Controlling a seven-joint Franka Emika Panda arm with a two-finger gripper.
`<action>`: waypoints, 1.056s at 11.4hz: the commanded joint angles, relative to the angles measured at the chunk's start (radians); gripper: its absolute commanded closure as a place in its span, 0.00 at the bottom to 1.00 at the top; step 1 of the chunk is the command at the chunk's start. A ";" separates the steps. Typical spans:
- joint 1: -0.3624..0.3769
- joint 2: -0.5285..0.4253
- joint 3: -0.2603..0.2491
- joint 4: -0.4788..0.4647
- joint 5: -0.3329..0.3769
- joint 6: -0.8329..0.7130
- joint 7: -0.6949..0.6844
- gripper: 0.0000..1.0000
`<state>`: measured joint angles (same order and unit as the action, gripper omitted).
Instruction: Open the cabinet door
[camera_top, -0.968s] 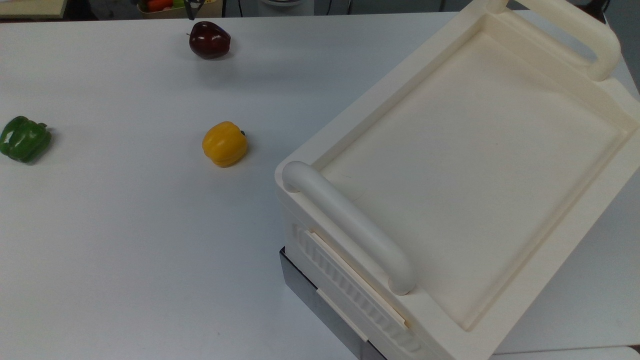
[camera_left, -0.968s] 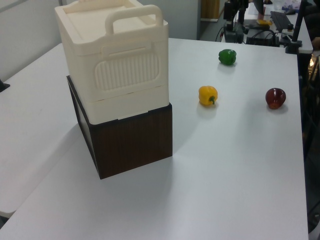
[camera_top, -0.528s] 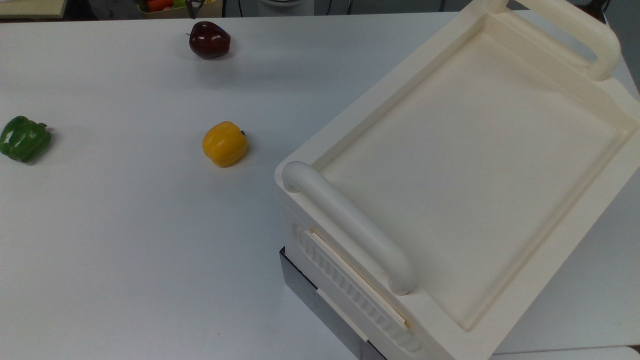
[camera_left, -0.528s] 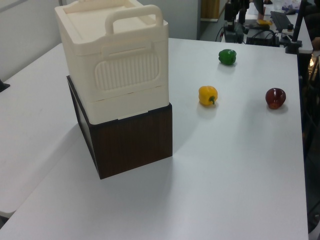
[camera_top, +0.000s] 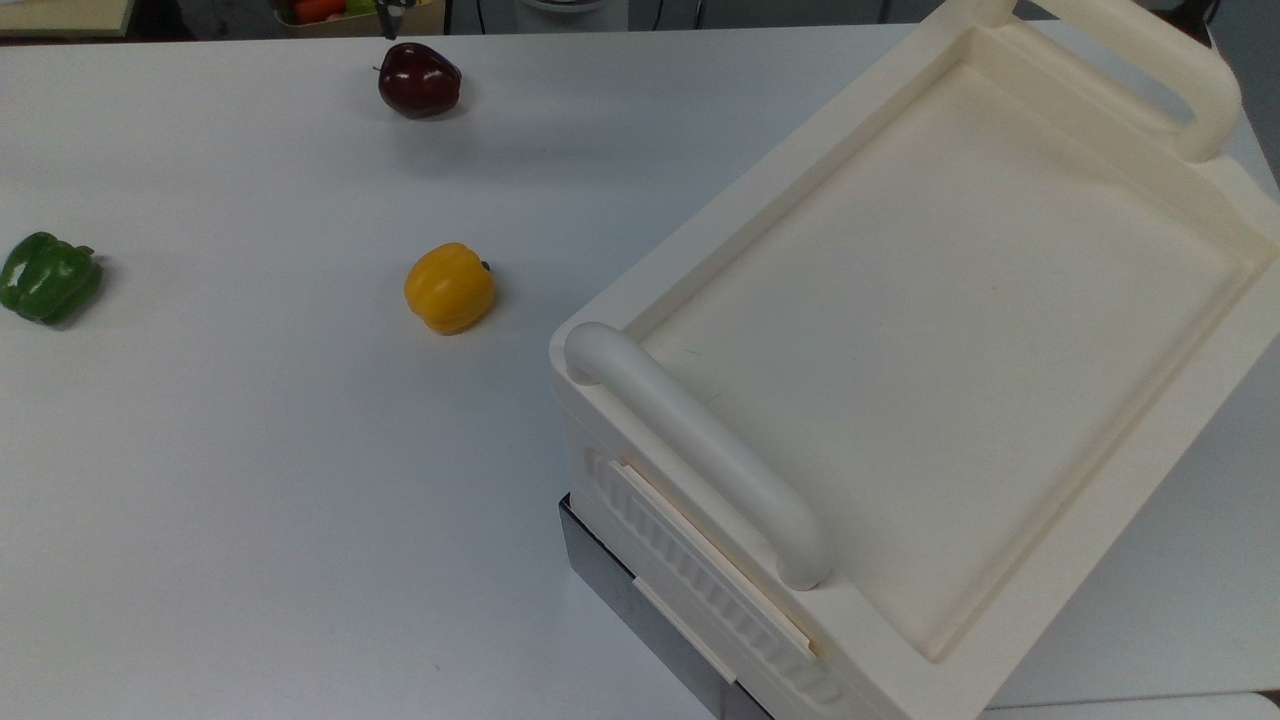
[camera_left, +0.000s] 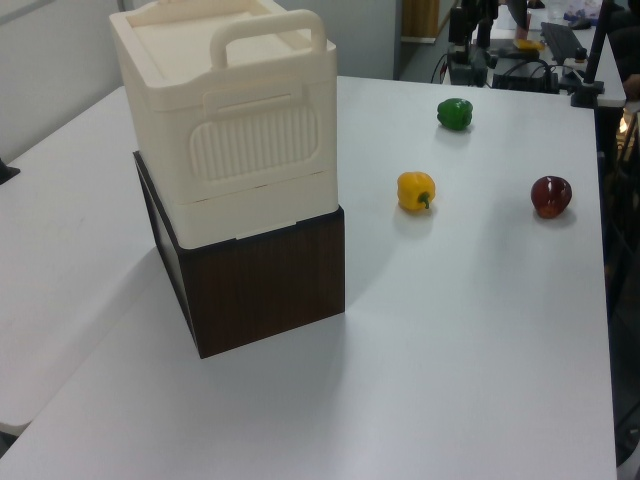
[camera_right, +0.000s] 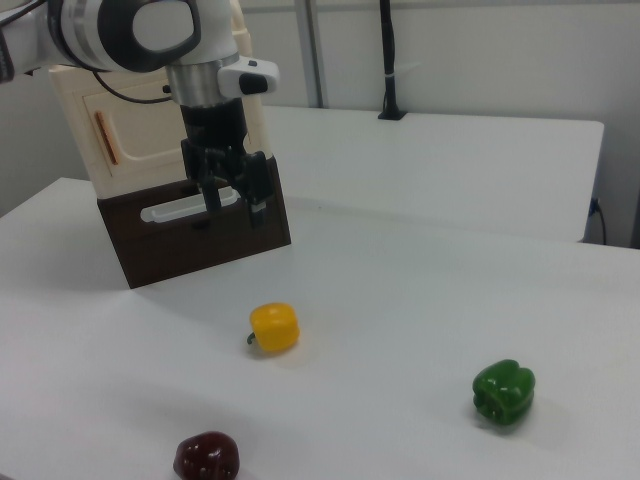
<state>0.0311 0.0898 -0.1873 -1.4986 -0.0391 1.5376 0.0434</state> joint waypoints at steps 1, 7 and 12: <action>0.020 -0.012 -0.003 -0.022 0.019 -0.016 -0.019 0.00; 0.012 0.021 -0.003 -0.016 0.161 0.005 -0.120 0.00; 0.035 0.062 0.015 -0.002 0.225 0.149 -0.259 0.00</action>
<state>0.0428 0.1273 -0.1825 -1.5064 0.1629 1.6092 -0.1196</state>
